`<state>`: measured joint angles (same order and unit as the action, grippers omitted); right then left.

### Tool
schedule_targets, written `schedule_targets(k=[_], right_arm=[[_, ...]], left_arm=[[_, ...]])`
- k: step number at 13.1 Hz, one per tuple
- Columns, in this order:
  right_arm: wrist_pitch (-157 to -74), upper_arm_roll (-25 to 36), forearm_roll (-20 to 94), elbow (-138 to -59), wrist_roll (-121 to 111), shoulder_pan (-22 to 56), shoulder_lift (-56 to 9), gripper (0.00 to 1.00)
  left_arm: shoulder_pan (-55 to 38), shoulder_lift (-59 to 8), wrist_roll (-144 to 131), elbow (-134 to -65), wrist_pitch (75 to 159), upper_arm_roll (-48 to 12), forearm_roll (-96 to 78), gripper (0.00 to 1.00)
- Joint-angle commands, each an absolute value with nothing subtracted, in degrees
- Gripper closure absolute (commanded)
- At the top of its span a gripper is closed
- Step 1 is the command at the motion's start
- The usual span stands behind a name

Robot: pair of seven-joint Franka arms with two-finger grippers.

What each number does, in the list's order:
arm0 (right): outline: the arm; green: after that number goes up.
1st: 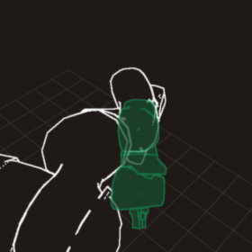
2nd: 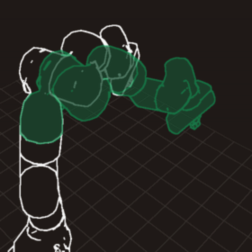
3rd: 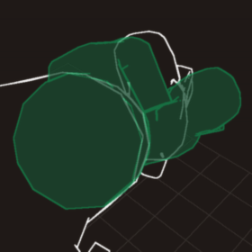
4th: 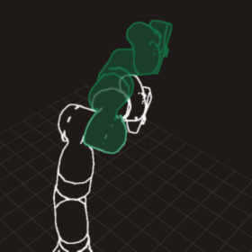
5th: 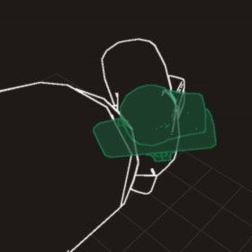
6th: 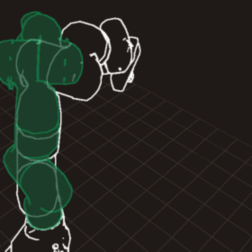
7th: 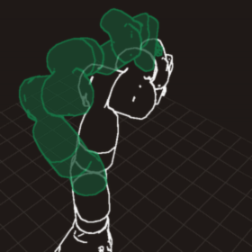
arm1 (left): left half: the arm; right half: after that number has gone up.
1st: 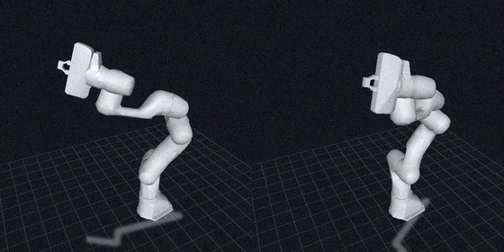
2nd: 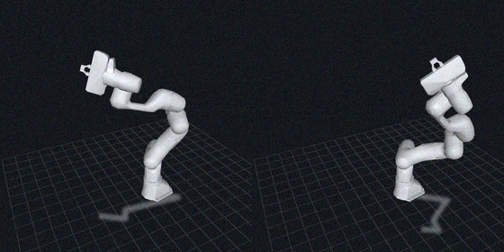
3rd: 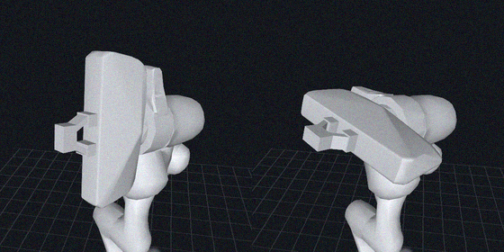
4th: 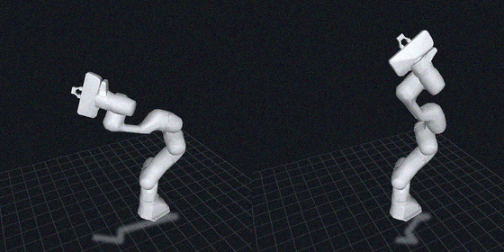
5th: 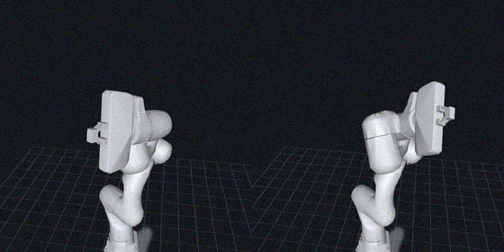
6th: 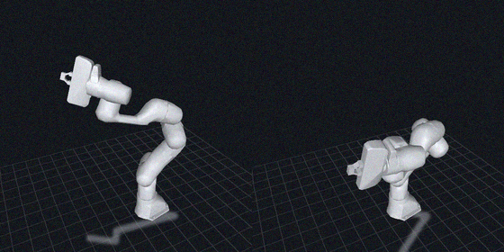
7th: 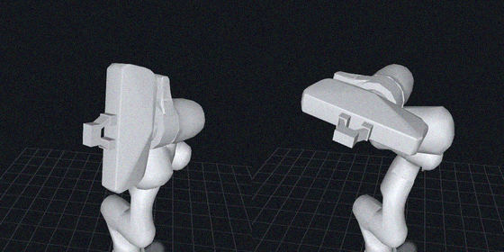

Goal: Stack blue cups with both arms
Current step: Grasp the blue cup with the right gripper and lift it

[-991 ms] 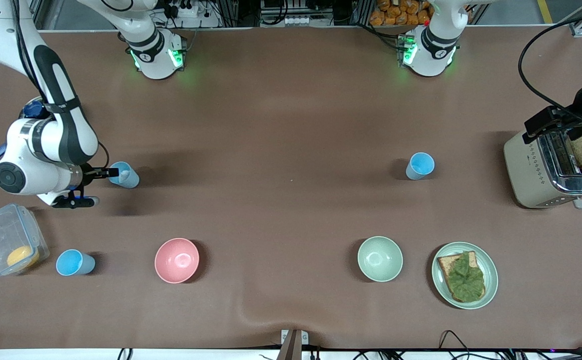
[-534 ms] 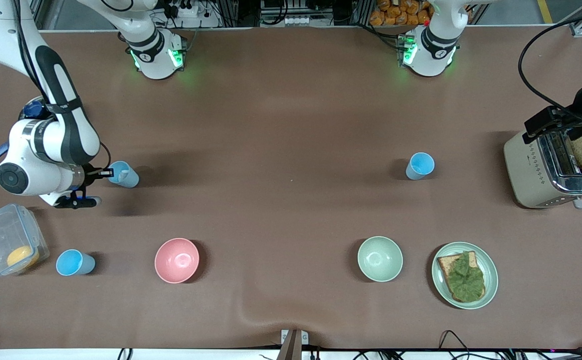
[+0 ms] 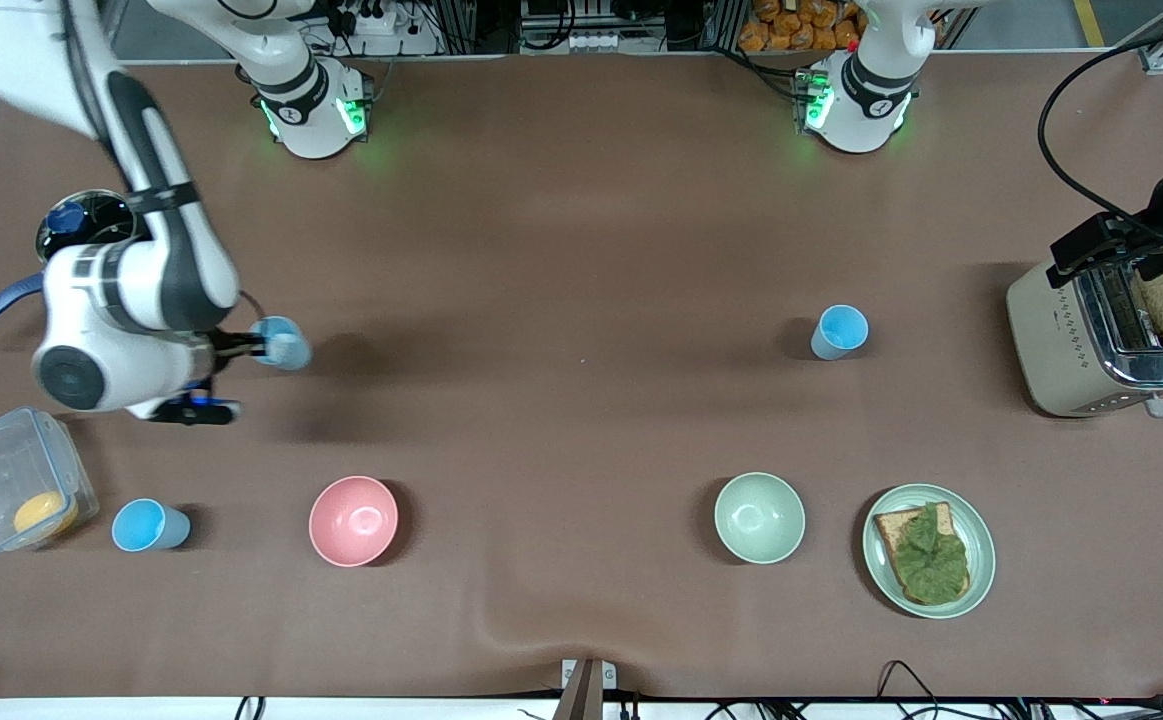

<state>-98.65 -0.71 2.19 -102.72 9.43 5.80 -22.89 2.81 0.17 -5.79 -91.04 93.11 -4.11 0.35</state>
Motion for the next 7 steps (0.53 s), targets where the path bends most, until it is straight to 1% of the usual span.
schedule_targets(k=[1,2,5,7], right_arm=[[-96.3,-0.2,7.3,-96.3,20.1,14.0,-25.8,1.0],[-96.5,-0.2,10.0,-93.7,24.9,17.2,-27.1,1.0],[-97.0,-0.3,15.1,-83.4,39.4,25.8,-34.4,1.0],[-99.7,-0.2,17.7,-76.9,46.7,29.8,-39.3,1.0]], left_arm=[[3.1,0.4,-6.7,-90.9,92.4,-4.1,-0.8,0.0],[3.1,0.4,-6.7,-90.9,92.4,-4.1,-0.8,0.0],[3.1,0.4,-6.7,-90.8,92.4,-4.1,-0.9,0.0],[3.0,0.4,-6.7,-90.8,92.4,-4.1,-0.8,0.0]])
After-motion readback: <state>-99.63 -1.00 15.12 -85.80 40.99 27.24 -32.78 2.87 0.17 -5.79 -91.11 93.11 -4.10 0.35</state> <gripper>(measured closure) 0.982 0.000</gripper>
